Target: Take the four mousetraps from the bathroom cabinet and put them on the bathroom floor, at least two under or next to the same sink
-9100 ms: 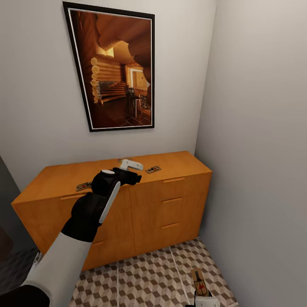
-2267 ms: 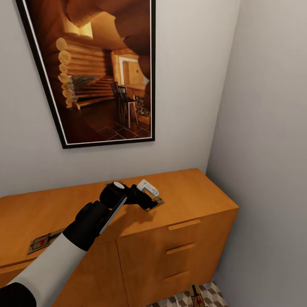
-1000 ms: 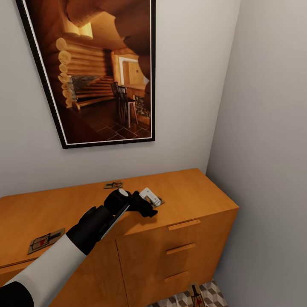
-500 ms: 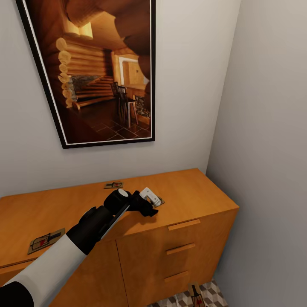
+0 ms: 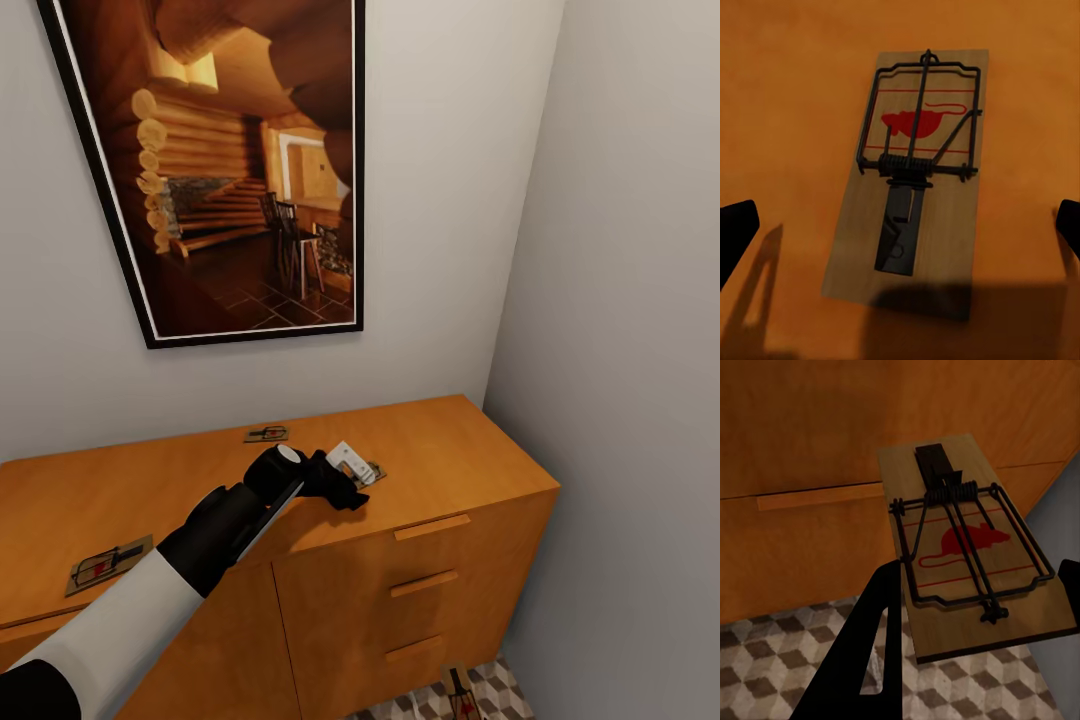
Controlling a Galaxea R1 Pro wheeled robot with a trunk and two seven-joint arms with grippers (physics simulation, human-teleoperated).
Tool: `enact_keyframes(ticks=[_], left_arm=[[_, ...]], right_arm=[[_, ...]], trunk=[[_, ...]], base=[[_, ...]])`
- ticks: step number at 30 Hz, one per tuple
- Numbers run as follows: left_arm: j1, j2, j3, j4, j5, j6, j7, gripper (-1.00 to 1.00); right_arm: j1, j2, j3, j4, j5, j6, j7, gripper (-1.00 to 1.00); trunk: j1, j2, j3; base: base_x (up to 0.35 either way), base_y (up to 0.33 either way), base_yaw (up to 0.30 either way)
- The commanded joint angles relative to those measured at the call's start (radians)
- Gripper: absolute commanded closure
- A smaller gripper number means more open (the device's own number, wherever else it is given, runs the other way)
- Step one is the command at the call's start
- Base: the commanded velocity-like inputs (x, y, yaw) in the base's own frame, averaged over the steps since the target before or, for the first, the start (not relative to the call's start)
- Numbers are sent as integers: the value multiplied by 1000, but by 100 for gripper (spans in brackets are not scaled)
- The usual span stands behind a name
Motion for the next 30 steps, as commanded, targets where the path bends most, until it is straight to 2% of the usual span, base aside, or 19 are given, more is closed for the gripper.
enact_keyframes(ticks=[1, 14, 21, 30], left_arm=[[0, 1, -2, 4, -4, 4, -3, -100], [0, -3, -2, 27, -4, 2, -3, -100], [0, -4, -2, 33, -3, -30, -3, -100], [0, -3, -2, 40, -4, -36, -3, -100]], right_arm=[[-1, 0, 2, 1, 8, 0, -10, 100], [-1, 0, 2, 1, 8, 0, -10, 100], [-1, 0, 2, 1, 8, 0, -10, 100], [-1, 0, 2, 1, 8, 0, -10, 100]], trunk=[[0, 0, -1], [0, 0, -1], [0, 0, -1], [0, 0, -1]], base=[[0, 0, 0], [0, 0, 0], [0, 0, 0], [0, 0, 0]])
